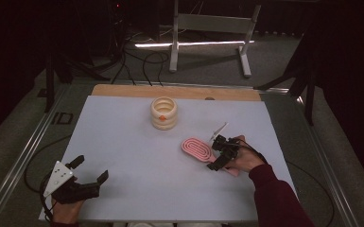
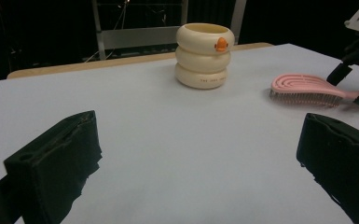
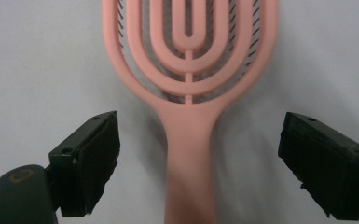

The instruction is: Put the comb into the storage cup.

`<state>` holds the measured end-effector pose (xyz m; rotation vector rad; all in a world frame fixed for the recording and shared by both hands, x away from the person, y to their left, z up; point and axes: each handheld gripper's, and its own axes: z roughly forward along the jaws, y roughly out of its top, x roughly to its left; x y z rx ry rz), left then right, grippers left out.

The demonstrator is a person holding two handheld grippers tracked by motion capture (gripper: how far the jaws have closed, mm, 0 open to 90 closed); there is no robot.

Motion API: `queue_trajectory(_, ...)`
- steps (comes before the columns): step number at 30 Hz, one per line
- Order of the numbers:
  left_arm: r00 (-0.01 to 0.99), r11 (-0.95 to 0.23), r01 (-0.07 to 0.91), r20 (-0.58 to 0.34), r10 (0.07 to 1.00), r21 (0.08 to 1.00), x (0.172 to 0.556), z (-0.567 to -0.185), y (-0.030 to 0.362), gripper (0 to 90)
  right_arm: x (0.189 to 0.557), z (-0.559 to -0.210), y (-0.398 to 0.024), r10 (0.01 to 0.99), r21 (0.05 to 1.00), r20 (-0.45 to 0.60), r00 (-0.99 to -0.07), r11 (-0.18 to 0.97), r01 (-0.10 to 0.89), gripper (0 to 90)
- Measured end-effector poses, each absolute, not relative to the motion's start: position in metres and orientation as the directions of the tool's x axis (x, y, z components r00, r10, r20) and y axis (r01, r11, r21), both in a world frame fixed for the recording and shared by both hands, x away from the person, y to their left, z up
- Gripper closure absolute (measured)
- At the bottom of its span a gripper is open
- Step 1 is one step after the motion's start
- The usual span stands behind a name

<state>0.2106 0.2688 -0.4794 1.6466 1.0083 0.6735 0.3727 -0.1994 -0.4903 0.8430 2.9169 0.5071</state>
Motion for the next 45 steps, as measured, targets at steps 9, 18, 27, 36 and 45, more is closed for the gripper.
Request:
queue_trajectory(9,0.490,-0.106,0.286,-0.051,0.870,0.952,0.2107,-0.4796,0.2686,0.3,0.3752,-0.4969,-0.1979,0.524,0.299,0.048,-0.850,0.805,0.513,22.4)
queue_trajectory(18,0.492,-0.109,0.291,-0.051,0.869,0.951,0.2112,-0.4804,0.2669,0.3,0.3747,-0.4961,-0.1980,0.528,0.296,0.042,-0.848,0.805,0.515,41.3)
queue_trajectory(27,0.495,-0.110,0.291,-0.051,0.867,0.950,0.2116,-0.4809,0.2661,0.3,0.3736,-0.4944,-0.1988,0.518,0.293,0.090,-0.851,0.803,0.519,56.0)
queue_trajectory(36,0.496,-0.114,0.295,-0.050,0.867,0.949,0.2118,-0.4813,0.2653,0.3,0.3731,-0.4943,-0.1988,0.540,0.290,0.079,-0.838,0.792,0.538,63.6)
queue_trajectory(45,0.498,-0.115,0.296,-0.051,0.865,0.948,0.2117,-0.4814,0.2647,0.3,0.3711,-0.4936,-0.1968,0.563,0.281,0.063,-0.824,0.783,0.556,68.3)
